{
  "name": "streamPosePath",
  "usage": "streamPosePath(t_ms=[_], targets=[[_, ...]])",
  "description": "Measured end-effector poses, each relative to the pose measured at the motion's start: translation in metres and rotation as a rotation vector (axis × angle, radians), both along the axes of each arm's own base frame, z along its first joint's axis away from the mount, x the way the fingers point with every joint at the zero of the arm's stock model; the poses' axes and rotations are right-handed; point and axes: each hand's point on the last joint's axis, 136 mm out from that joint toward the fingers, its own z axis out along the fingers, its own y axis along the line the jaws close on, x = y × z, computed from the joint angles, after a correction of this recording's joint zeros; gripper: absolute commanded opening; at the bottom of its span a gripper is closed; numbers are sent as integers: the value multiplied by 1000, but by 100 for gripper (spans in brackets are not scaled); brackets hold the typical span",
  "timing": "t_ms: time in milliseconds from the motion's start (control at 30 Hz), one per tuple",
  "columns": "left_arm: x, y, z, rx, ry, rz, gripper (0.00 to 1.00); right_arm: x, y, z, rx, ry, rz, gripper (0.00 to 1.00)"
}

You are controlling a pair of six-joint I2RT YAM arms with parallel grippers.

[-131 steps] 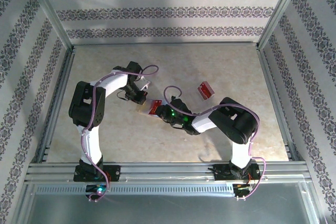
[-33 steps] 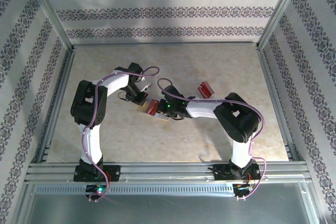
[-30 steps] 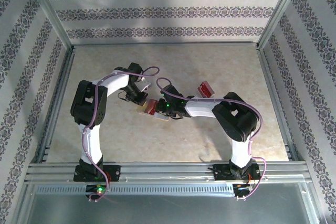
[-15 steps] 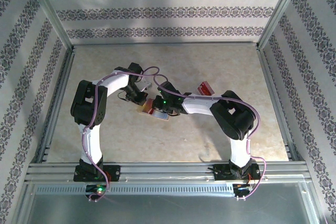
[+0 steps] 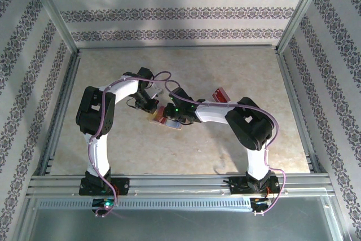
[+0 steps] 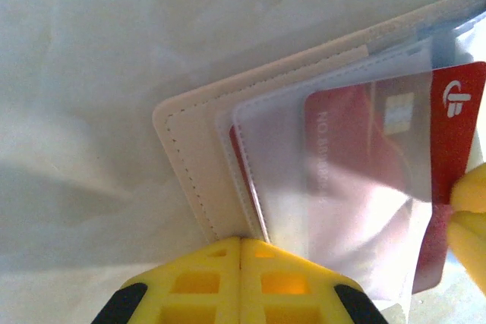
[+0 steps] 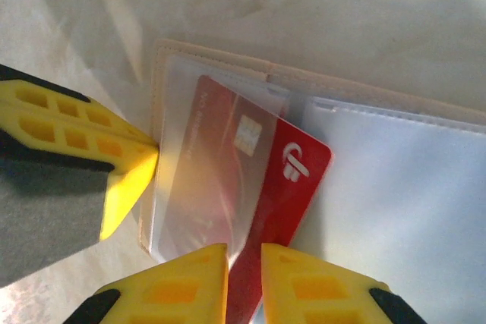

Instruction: Put the credit cards into the card holder

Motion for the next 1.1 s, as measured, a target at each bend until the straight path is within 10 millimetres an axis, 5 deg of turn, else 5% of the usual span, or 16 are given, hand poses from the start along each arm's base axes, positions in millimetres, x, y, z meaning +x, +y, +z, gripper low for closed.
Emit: streamPosePath(t_ms=[1100], targets=[[0, 1, 0, 0, 0, 2, 6, 3, 10, -11, -13, 20, 14, 13]])
